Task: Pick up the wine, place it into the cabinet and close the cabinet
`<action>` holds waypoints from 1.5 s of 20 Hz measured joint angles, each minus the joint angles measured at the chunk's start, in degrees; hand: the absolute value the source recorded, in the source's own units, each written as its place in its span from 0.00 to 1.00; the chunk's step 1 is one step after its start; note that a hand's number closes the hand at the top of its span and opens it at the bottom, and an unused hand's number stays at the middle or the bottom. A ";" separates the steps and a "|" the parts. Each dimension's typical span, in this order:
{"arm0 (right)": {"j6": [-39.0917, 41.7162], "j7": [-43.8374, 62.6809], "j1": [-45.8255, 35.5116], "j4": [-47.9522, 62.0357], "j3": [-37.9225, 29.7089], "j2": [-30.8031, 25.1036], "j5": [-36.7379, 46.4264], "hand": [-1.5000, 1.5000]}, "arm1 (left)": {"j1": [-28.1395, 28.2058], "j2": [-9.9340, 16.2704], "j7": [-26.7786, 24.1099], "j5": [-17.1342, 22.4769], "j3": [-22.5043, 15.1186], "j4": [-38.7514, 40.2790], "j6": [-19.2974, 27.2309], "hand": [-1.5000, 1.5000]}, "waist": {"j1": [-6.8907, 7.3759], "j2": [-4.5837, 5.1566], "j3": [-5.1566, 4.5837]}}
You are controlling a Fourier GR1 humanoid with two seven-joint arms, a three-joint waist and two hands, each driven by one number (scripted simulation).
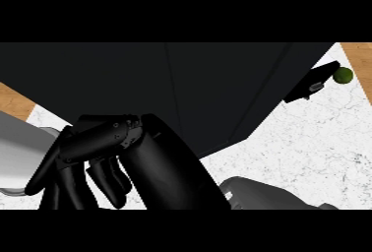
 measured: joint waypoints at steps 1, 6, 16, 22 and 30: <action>0.45 -0.88 -1.83 2.71 -1.31 0.22 -1.26 1.00 | 0.72 0.06 0.27 0.07 0.38 0.15 -0.21 0.00 | 0.03 0.07 -0.03; 6.08 -6.51 -9.04 15.15 -8.03 0.72 -7.78 1.00 | 2.55 -0.50 1.20 -0.91 2.20 0.62 -1.90 0.00 | -0.28 0.26 0.05; 31.46 -3.88 -14.09 29.94 -9.99 0.97 -25.20 1.00 | 3.83 -2.42 2.82 -2.04 4.81 0.73 -2.91 0.00 | -0.17 0.60 -0.05; 45.01 -1.70 -16.30 39.60 -10.42 0.90 -32.62 1.00 | 5.08 -3.19 4.39 -2.23 6.54 1.21 -4.97 0.00 | -0.79 0.37 0.01; 53.61 -4.86 -19.09 51.33 -13.46 0.98 -39.49 1.00 | 6.17 -4.74 7.37 -2.74 9.05 1.30 -7.29 0.00 | -1.08 0.27 0.03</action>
